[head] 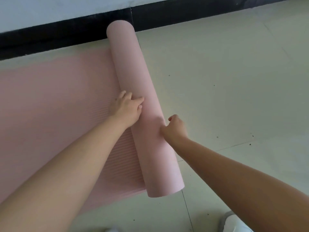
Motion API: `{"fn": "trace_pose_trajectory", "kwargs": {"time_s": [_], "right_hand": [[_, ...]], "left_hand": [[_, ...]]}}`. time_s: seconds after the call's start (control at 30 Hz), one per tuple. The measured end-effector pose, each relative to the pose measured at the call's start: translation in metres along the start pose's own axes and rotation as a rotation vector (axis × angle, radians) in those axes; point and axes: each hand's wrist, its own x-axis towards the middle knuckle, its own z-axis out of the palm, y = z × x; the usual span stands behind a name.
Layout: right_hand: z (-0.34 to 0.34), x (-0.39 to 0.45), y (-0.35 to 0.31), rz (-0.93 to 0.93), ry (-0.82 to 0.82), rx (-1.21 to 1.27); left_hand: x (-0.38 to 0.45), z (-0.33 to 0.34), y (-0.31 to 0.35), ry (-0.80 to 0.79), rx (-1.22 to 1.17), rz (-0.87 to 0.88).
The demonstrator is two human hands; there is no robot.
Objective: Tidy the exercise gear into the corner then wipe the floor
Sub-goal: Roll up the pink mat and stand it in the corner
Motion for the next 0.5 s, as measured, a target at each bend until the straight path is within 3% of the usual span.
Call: {"fn": "trace_pose_trajectory", "kwargs": {"time_s": [0.17,0.37,0.5], "right_hand": [[0.016,0.000,0.000,0.028,-0.019,0.016],[0.030,-0.018,-0.007,-0.068,-0.082,0.065],[0.039,-0.030,-0.013,-0.241,-0.193,-0.075]], "left_hand": [[0.005,-0.009,0.001,-0.068,0.147,0.148],[-0.002,-0.023,-0.006,-0.178,0.242,0.063],[-0.011,-0.033,-0.015,-0.144,0.260,0.028]]}}
